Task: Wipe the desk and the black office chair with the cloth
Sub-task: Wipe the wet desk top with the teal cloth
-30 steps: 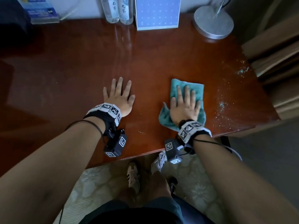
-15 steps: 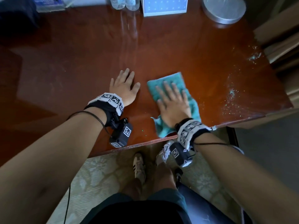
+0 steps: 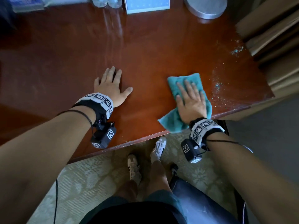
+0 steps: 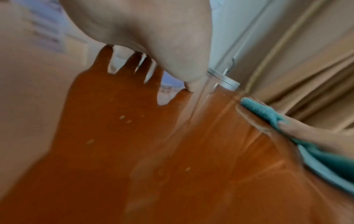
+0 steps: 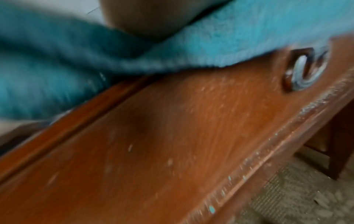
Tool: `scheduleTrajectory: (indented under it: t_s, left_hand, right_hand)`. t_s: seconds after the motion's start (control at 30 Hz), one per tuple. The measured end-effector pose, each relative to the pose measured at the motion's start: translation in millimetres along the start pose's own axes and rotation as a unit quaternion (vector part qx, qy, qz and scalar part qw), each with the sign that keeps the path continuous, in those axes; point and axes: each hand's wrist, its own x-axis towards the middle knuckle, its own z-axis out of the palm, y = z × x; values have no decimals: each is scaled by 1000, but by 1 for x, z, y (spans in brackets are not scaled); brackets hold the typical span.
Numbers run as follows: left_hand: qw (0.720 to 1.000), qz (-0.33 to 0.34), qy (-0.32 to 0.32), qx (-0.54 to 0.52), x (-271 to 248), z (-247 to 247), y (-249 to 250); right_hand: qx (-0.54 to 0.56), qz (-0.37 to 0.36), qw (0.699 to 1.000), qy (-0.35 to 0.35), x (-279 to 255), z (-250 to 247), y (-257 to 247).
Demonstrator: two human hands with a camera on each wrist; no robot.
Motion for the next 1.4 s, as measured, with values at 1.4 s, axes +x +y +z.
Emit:
scheduleTrajectory:
  t_s: [1.4]
  left_hand:
    - [997,68,-5,-33,100,8,258]
  right_hand:
    - [-24,-104,994,-26,58,-31,122]
